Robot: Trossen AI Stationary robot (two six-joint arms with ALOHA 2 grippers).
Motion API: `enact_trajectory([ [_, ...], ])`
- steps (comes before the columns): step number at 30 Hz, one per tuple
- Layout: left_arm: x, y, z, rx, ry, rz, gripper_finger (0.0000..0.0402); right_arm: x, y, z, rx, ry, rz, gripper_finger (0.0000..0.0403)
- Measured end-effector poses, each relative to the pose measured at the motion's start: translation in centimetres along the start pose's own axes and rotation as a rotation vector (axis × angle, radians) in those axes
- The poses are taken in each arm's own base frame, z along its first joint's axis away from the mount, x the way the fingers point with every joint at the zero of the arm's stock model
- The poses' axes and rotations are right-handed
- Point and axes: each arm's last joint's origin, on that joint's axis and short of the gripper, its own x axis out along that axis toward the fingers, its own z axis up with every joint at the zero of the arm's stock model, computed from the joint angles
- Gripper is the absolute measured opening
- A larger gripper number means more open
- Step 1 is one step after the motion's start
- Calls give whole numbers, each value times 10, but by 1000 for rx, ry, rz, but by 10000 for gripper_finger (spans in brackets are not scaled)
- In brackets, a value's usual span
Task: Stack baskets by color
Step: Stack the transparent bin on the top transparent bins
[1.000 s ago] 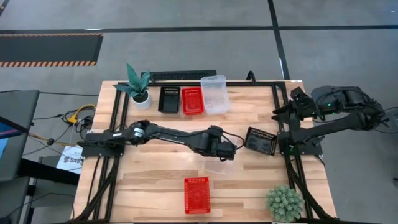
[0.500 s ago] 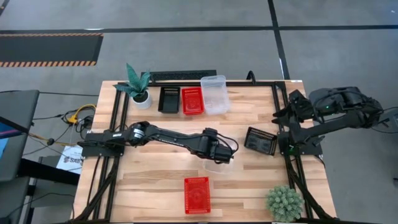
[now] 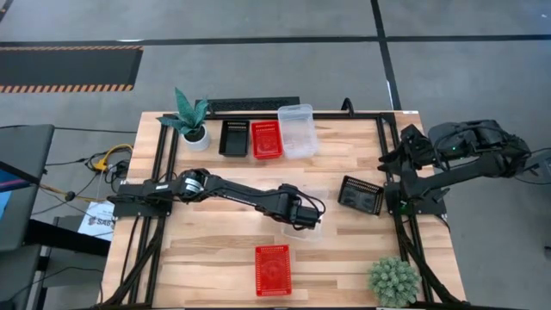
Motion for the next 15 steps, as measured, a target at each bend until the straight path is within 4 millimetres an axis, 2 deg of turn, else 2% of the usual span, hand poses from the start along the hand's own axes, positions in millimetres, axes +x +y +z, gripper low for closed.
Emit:
enact_trajectory([
  [6,12,-2,-1,32,0,-24,23,0,0,0,0,1,-1,214],
  [7,15,-3,-1,35,-1,-37,12,0,0,0,0,1,-1,214],
  [11,19,-5,6,15,3,-71,2,0,0,0,0,0,-1,214],
  [15,8,-10,16,0,-43,-113,1,0,0,0,0,4,-4,214],
])
